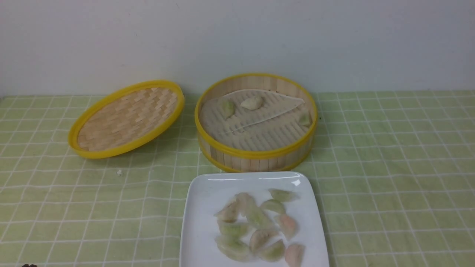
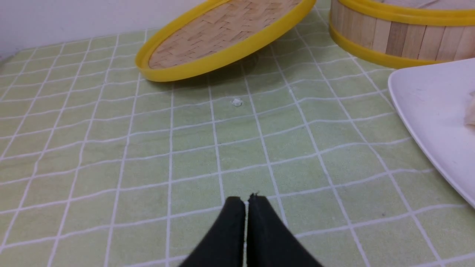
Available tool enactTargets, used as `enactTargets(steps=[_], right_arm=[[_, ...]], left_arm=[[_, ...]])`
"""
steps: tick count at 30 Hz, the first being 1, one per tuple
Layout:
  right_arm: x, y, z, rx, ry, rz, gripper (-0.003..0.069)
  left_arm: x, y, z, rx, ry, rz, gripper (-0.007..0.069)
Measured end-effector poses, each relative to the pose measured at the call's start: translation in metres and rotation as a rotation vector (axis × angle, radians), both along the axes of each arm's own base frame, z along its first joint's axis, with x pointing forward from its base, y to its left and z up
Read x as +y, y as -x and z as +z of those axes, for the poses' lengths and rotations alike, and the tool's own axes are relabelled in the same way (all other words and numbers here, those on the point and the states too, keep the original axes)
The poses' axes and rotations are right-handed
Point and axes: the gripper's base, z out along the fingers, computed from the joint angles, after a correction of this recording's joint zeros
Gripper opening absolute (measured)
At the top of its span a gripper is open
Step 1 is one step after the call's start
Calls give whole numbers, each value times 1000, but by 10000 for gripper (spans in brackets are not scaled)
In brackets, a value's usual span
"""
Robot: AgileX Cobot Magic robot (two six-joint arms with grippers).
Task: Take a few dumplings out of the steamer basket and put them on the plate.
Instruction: Use the right arm to put the dumpling into the plate
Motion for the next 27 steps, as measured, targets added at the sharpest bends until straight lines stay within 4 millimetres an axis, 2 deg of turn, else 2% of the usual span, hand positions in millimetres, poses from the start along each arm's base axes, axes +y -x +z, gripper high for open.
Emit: enactTargets(steps=[7,10,16,17,20,22,23,27], right_arm=[[2,0,-2,-16,40,14,-13],[3,-4,-10,7,57,-64,-13],[3,-21,-48,129,106,-318,-13],[1,-27,-65,183,122,-386,-13],[-2,-36,-99,285,158,-480,-13],[-3,-38,-114,331,168,-505,-13],[-4,-40,-135,394,181,-524,-13],[-5,-42,-137,358,171,-538,-13]], left_arm=[[0,0,0,0,0,0,-6],[0,0,0,0,0,0,-6],[0,0,0,0,0,0,-6],[0,0,0,0,0,0,-6],[0,0,0,0,0,0,-6],[0,0,0,0,0,0,-6],[0,0,0,0,0,0,-6],[0,0,0,0,0,0,-6]])
